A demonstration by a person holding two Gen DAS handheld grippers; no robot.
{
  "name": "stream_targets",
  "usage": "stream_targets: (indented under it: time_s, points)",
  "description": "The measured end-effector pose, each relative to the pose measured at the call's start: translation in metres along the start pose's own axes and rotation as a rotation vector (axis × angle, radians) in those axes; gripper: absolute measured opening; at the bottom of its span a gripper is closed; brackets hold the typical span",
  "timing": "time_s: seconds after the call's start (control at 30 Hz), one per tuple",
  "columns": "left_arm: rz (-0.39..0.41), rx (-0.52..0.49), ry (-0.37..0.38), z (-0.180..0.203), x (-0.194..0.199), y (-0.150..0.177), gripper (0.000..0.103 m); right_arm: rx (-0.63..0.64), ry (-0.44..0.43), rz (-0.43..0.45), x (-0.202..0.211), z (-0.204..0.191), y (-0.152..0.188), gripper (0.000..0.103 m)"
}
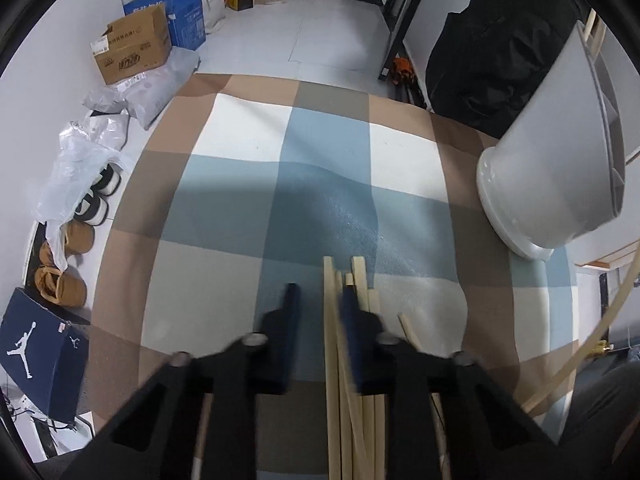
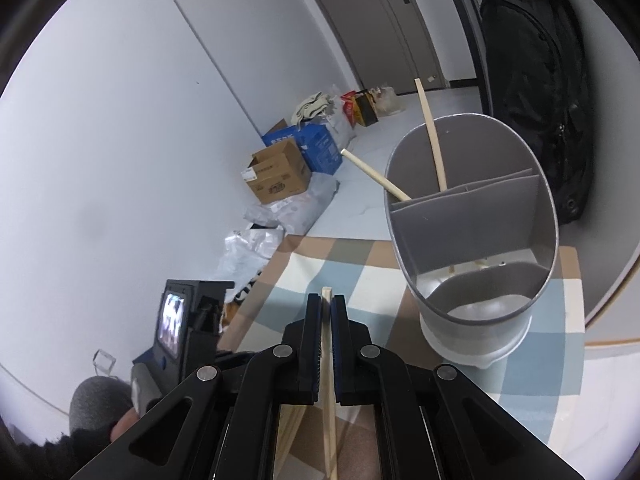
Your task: Organize utensils
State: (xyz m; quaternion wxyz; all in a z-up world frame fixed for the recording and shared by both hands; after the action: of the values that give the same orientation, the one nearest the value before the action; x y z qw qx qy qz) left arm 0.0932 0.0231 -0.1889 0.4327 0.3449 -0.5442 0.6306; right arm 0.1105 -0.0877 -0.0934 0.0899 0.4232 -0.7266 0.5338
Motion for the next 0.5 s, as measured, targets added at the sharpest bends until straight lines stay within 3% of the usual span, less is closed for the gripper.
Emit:
stream_targets:
  time_s: [0.23, 0.5]
  points:
    - [0.025, -0.009, 0.012, 0.007, 0.001, 0.002, 0.001, -0.007, -0.013, 0.012, 0.004, -0.003, -0.003, 0.004]
    - [0.096, 0.046, 0.064, 0.001, 0.014, -0.012, 0.001, 0.003, -0.006, 0.032, 0.007, -0.003, -0.002, 0.004]
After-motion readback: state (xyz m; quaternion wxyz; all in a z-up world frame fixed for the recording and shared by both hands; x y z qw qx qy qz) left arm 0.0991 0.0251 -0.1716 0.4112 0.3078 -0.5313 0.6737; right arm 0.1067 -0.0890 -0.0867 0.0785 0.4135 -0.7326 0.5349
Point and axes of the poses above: each gripper's, at about its wrist camera, not at the fingertips, and x roughly against the way its jaws point, z to its right, y to its underside, the point moved 8 cm from there along -x, roughly the way its jaws point, and after that the axes turned 3 degrees about z, right-handed, at the moved point
